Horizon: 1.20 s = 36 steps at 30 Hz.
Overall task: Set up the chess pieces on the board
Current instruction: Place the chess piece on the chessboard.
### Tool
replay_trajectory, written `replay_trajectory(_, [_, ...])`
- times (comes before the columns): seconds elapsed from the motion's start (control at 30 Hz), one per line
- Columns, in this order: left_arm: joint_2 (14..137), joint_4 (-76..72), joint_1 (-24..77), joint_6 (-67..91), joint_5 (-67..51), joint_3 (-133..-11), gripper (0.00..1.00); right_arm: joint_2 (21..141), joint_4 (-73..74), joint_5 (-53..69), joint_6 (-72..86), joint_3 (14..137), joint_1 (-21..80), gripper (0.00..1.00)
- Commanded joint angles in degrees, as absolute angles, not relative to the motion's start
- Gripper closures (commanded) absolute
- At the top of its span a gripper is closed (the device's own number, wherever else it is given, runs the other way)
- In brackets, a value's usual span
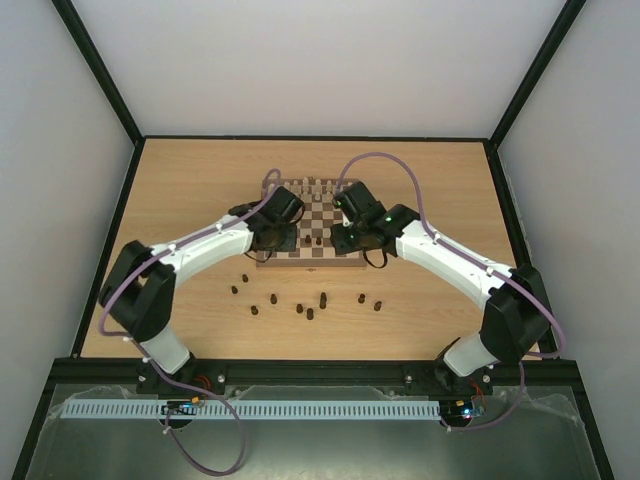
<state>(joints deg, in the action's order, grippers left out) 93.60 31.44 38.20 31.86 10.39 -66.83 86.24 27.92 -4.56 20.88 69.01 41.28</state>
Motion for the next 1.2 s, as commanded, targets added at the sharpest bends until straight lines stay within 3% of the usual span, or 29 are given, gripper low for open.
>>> replay_trajectory(0.0, [97.69,33.51,37.89,29.62,10.34,-70.44,0.95,84.6,30.07,-5.22,20.72,68.74,41.54,0.59])
replay_trajectory(1.17, [107.66,30.14,34.95,27.41,10.2,-73.93,0.93,85.96,29.13,-4.48,20.57,68.36,41.56,0.59])
